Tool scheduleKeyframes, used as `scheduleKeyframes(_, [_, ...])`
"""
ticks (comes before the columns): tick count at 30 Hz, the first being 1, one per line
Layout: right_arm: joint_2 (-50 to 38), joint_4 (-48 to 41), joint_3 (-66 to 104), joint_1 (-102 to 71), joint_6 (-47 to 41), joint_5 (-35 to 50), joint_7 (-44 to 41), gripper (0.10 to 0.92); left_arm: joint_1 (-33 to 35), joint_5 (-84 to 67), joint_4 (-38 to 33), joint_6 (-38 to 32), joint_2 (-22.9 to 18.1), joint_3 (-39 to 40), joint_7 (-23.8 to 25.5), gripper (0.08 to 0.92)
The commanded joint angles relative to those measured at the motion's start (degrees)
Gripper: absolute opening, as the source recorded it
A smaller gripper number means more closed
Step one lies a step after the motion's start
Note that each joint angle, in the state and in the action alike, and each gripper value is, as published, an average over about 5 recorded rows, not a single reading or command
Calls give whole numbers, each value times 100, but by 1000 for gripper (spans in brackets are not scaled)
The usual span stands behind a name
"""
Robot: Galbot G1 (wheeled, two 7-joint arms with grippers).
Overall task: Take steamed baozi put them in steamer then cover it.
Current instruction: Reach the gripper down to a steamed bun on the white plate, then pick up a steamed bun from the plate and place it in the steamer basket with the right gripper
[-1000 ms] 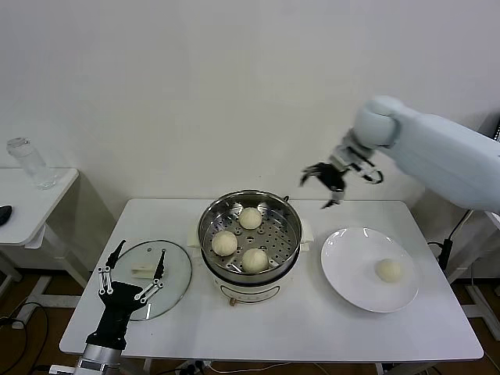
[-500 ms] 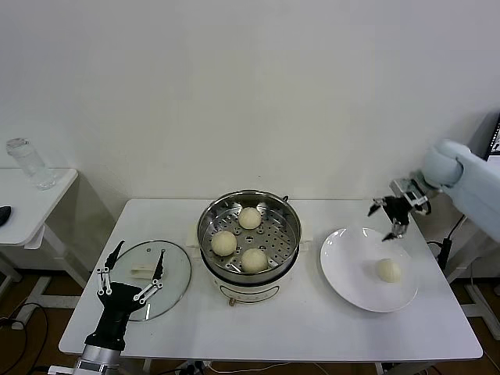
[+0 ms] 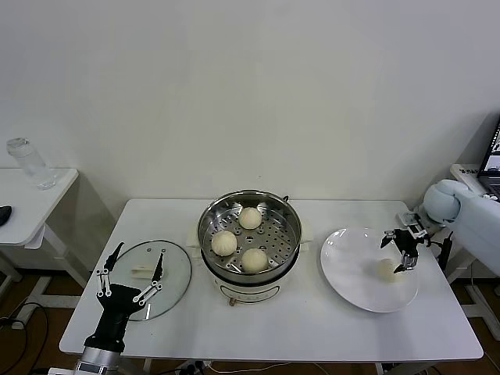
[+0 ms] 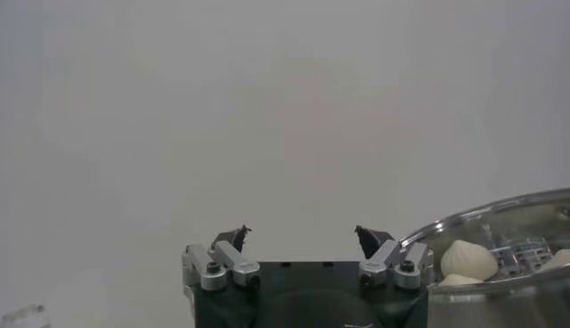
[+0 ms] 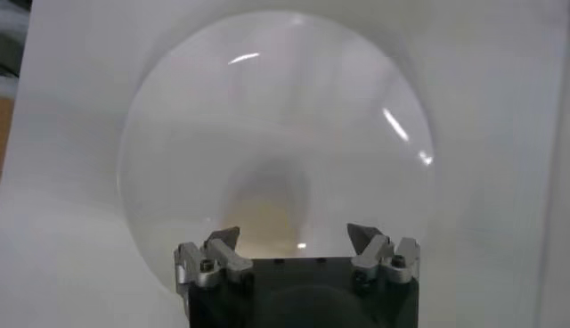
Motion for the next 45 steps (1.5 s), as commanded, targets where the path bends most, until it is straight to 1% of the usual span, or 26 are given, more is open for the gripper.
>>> scheduleKeyframes(1, [31,-160,107,-320,-37,-150,86,823,6,3,5,-12,7,-12,0,823])
scheduleKeyframes(15, [150,-405,231,-462,28,-236,172,820,-9,1,25,-11,9,-16,-1,823])
scheduleKeyframes(18, [164,-414,257,-478,43,-246,189,800,-16,0,26,-8,11,-21,-1,823])
scheduleKeyframes(22, [150,-330,238,-427,44,-228,183,748,-21,-2,21,-4,15,-30,-2,823])
scheduleKeyframes(25, [107,-187,156,-270,39,-166,144,710,-18,-4,19,-6,19,-39,-3,823])
scheduleKeyframes(28, [59,39,51,110,26,-33,-10,692,-11,-8,17,-9,24,-46,-4,823])
scheduleKeyframes(32, [144,314,-247,980,-13,344,-434,687,-12,-10,13,-5,40,-41,-4,823])
scheduleKeyframes(36, [495,496,-835,2017,-142,967,-878,689,-19,-9,-4,6,46,-28,-3,823])
scheduleKeyframes(40, [1056,677,-1488,2998,-459,1743,-1122,694,-21,-6,-15,5,48,-21,-4,823])
scheduleKeyframes(45, [1963,803,-2073,3791,-781,2610,-1112,695,4,-5,-31,-30,47,-28,-6,823])
